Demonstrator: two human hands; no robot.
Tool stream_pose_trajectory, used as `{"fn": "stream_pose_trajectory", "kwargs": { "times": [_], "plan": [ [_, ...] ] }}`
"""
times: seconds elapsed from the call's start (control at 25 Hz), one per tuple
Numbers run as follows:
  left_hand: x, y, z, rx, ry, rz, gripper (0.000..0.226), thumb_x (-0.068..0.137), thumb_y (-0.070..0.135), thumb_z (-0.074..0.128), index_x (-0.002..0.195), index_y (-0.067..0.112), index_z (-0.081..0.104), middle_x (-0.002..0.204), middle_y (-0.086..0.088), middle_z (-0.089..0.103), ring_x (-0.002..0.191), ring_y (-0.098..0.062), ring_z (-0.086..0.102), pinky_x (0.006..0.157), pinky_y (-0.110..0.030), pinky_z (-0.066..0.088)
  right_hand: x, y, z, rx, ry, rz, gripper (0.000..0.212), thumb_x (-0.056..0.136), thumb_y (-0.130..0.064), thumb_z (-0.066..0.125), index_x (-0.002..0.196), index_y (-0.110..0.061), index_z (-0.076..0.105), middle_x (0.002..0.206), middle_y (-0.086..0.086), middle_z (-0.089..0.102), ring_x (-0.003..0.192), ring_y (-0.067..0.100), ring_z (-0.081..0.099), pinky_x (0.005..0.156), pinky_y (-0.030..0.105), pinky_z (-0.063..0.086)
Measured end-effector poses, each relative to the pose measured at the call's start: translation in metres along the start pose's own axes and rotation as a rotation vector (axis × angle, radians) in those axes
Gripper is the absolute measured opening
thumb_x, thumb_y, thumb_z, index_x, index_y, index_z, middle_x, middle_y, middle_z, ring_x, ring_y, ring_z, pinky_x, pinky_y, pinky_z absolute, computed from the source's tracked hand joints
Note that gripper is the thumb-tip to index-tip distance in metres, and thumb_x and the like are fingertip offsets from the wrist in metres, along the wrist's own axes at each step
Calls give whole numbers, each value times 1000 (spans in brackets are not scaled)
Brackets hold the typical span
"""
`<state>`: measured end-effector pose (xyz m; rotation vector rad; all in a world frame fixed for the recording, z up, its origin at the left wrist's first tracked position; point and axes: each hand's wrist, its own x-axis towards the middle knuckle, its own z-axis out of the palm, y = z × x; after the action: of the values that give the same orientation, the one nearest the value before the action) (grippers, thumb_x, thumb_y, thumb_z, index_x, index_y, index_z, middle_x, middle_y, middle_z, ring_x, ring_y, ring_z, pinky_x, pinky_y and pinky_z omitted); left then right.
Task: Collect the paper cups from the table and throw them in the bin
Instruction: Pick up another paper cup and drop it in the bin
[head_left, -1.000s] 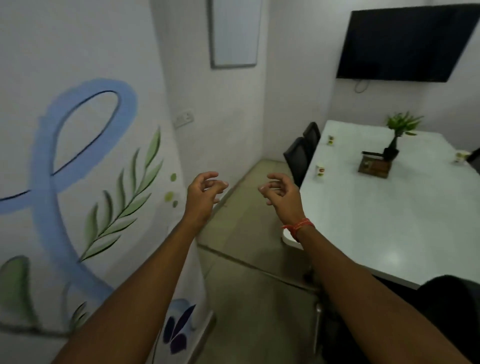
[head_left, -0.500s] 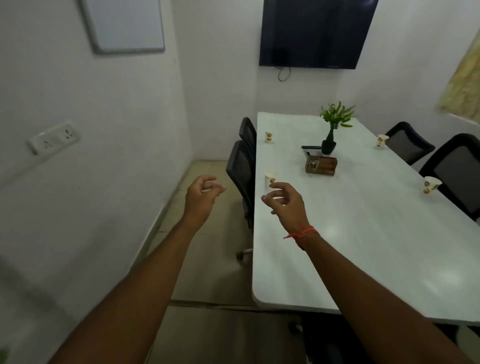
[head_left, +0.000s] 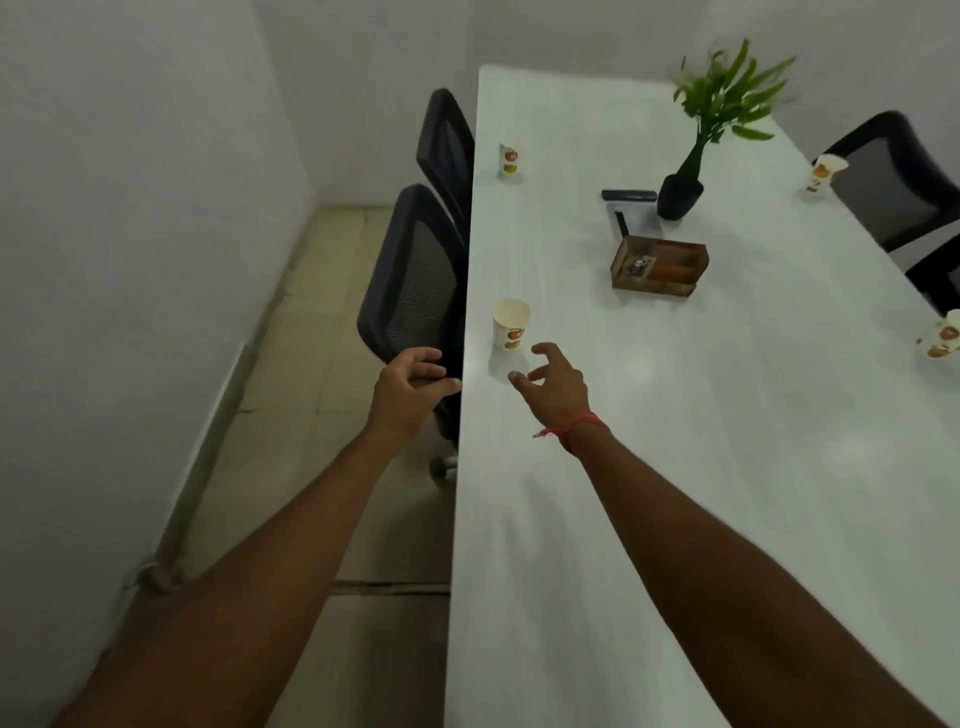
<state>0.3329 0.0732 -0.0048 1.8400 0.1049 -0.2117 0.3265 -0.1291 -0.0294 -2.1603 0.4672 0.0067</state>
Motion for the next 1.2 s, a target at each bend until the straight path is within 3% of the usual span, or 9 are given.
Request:
{"fn": "stream_pose_trajectory", "kwargs": {
  "times": [0.2,0.32,0.4,0.52,0.6,0.76,0.96,1.08,1.2],
  "plan": [
    [82,-18,39,2,-53,-81,53,76,7,79,124,14,58,114,-5,66,102,-19,65,85,-29,55,138,14,33,-431,-140,-69,59,97,-29,50,151,-20,28,117,22,64,108,41,60,89,42,47],
    [100,-27,49,25,-66,-90,57,73,1,80,124,13,57,114,-7,64,105,-24,65,89,-36,57,166,18,49,-536,-234,-73,42,98,-24,44,140,-16,45,117,24,63,106,43,60,86,41,47],
    [101,-30,47,54,-67,-76,61,71,4,82,126,15,56,115,-4,63,106,-23,64,91,-38,56,159,17,55,-470,-205,-100,29,97,-30,47,114,-11,61,107,21,68,97,41,64,82,39,50],
    [88,-20,30,110,-76,-42,75,68,11,86,134,16,50,128,-4,60,114,-21,61,94,-37,55,111,-7,48,-169,-199,-166,44,92,-53,51,79,-13,63,70,5,70,63,24,69,64,37,57],
    [67,-6,18,141,-94,-27,80,68,18,87,138,17,48,130,-2,60,115,-20,60,91,-34,55,64,-34,37,-11,-243,-263,43,93,-53,54,75,-15,65,61,-2,65,54,16,66,57,30,57],
    [-11,23,-14,184,-3,87,74,70,25,85,134,14,50,125,-5,61,112,-22,58,83,-30,53,-37,-72,4,117,-232,-403,32,92,-45,60,100,-15,65,77,4,69,63,20,67,61,32,60],
    [-149,44,-80,46,247,281,65,66,19,88,121,11,55,113,-2,61,104,-24,61,68,-19,48,-177,-87,-45,466,-4,-330,52,86,-34,71,130,-18,49,104,15,69,85,30,72,65,43,63],
    [-239,58,-113,-2,316,317,64,67,20,88,120,17,53,117,0,58,108,-21,58,71,-21,48,-256,-102,-62,500,1,-355,51,87,-34,70,131,-19,49,113,11,66,97,27,69,72,39,62],
    [-318,71,-145,-16,378,312,71,68,17,87,129,13,51,130,-6,59,113,-20,55,87,-29,51,-328,-123,-76,523,-27,-415,47,88,-32,69,130,-20,50,108,2,67,101,24,67,73,31,60]
  ]
}}
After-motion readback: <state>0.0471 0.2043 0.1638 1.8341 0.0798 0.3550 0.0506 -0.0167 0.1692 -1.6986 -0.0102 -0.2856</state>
